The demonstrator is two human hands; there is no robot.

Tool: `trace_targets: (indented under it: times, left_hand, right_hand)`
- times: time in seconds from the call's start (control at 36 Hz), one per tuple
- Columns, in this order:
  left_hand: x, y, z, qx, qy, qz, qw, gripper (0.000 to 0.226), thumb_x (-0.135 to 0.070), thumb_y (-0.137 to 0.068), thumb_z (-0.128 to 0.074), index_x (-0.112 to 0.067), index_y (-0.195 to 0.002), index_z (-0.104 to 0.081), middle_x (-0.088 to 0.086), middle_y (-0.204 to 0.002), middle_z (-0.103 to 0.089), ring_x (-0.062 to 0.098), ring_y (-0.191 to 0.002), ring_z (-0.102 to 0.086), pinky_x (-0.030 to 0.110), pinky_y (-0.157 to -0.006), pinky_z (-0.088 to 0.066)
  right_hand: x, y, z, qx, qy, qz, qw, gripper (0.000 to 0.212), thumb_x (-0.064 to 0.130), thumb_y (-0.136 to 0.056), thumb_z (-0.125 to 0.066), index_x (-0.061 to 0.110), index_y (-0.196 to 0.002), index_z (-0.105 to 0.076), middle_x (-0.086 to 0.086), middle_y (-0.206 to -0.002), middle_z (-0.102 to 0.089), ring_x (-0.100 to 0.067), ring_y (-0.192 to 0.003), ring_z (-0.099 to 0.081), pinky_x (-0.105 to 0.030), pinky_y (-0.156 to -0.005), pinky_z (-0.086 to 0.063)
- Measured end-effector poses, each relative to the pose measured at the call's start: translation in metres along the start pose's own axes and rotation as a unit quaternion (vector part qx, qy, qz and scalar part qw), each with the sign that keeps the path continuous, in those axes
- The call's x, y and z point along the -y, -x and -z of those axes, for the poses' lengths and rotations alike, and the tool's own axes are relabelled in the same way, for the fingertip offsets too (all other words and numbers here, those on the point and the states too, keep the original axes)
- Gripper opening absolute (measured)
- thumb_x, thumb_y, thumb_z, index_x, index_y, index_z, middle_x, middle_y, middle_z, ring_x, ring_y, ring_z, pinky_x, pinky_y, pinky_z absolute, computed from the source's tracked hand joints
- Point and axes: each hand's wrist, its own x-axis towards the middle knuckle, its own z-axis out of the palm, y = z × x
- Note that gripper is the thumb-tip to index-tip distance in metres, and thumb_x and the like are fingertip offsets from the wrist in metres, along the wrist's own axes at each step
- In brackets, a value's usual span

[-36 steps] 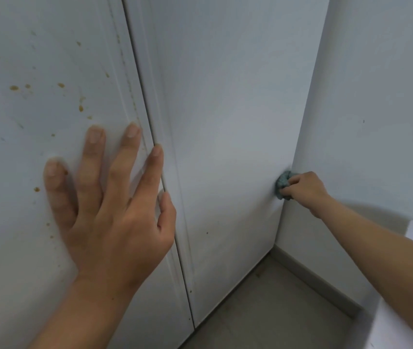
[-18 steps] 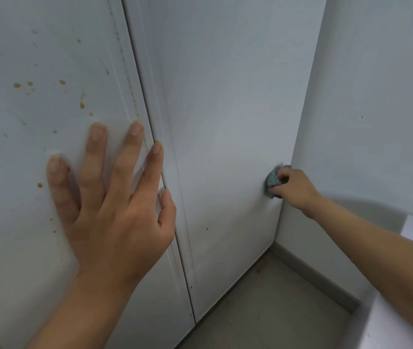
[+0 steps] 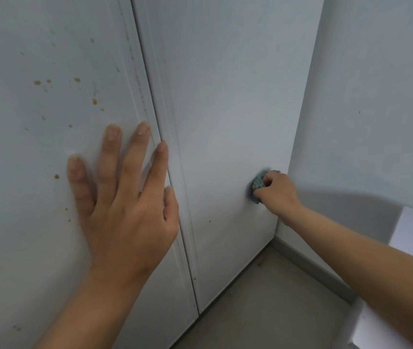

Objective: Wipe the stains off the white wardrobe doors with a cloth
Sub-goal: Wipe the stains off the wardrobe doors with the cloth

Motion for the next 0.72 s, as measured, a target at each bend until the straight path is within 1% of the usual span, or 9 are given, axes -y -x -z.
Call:
trace_targets:
  times: [0.06,0.14,0.22,0.28,0.36,0.44,0.53,0.64,0.72]
  left_hand:
    - [0.002,0.005,0.001,-0.007,0.001,-0.006,1.0,0.05,-0.021,-0.096,-0.063,-0.014,-0.145,-0.059,0.009,-0.163,-0.04,0.033,-0.155,-0.024,0.056,-0.126,-0.004]
    - [0.005,0.018,0.007,-0.003,0.007,-0.012,1.0,0.053,-0.017,-0.095,-0.065,-0.012,-0.147,-0.056,0.01,-0.163,-0.038,0.032,-0.156,-0.023,0.059,-0.125,-0.003]
    - [0.015,0.038,0.015,0.029,-0.011,-0.029,0.999,0.059,-0.021,-0.096,-0.066,-0.012,-0.152,-0.05,0.009,-0.167,-0.032,0.031,-0.158,-0.017,0.061,-0.125,0.004]
    - [0.024,0.047,0.018,0.048,-0.026,-0.043,0.998,0.066,-0.027,-0.096,-0.066,-0.012,-0.156,-0.044,0.009,-0.169,-0.028,0.032,-0.159,-0.015,0.059,-0.125,0.007]
    - [0.032,0.05,0.02,0.071,-0.043,-0.056,0.995,0.071,-0.035,-0.096,-0.067,-0.012,-0.158,-0.041,0.008,-0.171,-0.023,0.032,-0.159,-0.012,0.059,-0.126,0.005]
    - [0.031,0.05,0.021,0.081,-0.042,-0.059,0.994,0.071,-0.035,-0.093,-0.069,-0.013,-0.156,-0.044,0.008,-0.171,-0.022,0.032,-0.159,-0.01,0.059,-0.126,0.004]
    - [0.03,0.048,0.02,0.086,-0.041,-0.064,0.993,0.074,-0.036,-0.091,-0.072,-0.013,-0.156,-0.044,0.008,-0.171,-0.021,0.033,-0.159,-0.01,0.058,-0.126,0.006]
    - [0.03,0.047,0.023,0.094,-0.049,-0.075,0.991,0.075,-0.036,-0.091,-0.07,-0.014,-0.157,-0.042,0.008,-0.171,-0.02,0.033,-0.16,-0.009,0.059,-0.126,0.005]
    - [0.032,0.048,0.025,0.097,-0.049,-0.076,0.991,0.073,-0.035,-0.092,-0.067,-0.014,-0.157,-0.042,0.008,-0.172,-0.019,0.033,-0.16,-0.008,0.06,-0.126,0.004]
  right_hand:
    - [0.0,0.004,0.001,0.019,0.005,0.011,1.0,0.017,0.003,-0.075,-0.067,0.004,-0.073,-0.05,-0.007,-0.069,-0.048,-0.02,-0.063,-0.044,-0.033,-0.056,-0.033]
    - [0.001,0.001,0.006,-0.017,-0.026,-0.025,0.999,0.012,0.002,-0.076,-0.067,-0.002,-0.079,-0.056,-0.007,-0.071,-0.052,-0.021,-0.064,-0.046,-0.03,-0.054,-0.033]
    - [0.011,0.001,-0.001,-0.053,-0.048,-0.065,0.995,0.019,0.001,-0.078,-0.06,0.01,-0.07,-0.045,-0.008,-0.076,-0.05,-0.023,-0.064,-0.043,-0.027,-0.051,-0.03]
    - [0.02,0.007,-0.013,-0.065,-0.04,-0.062,0.995,0.018,0.001,-0.078,-0.053,0.014,-0.071,-0.042,-0.013,-0.094,-0.055,-0.023,-0.063,-0.044,-0.025,-0.049,-0.03]
    - [0.032,0.033,-0.035,-0.083,-0.035,-0.026,0.996,0.013,0.002,-0.08,-0.049,0.014,-0.084,-0.046,-0.014,-0.112,-0.045,-0.032,-0.078,-0.049,-0.03,-0.065,-0.042]
    - [0.035,0.06,-0.058,-0.085,-0.016,0.033,0.996,0.026,0.003,-0.082,-0.053,0.011,-0.106,-0.052,-0.011,-0.119,-0.039,-0.036,-0.096,-0.048,-0.037,-0.085,-0.046]
    - [0.038,0.065,-0.058,-0.075,-0.051,0.02,0.996,0.023,0.006,-0.083,-0.055,0.014,-0.104,-0.051,-0.009,-0.118,-0.039,-0.033,-0.095,-0.049,-0.033,-0.082,-0.043]
    - [0.042,0.055,-0.047,-0.129,-0.143,-0.058,0.979,0.025,0.0,-0.085,-0.051,0.018,-0.103,-0.051,-0.01,-0.12,-0.042,-0.019,-0.077,-0.048,-0.03,-0.078,-0.041]
    - [0.044,0.069,-0.066,-0.164,-0.128,-0.032,0.978,0.036,-0.003,-0.082,-0.05,0.015,-0.113,-0.055,-0.013,-0.12,-0.042,-0.036,-0.094,-0.052,-0.037,-0.086,-0.046]
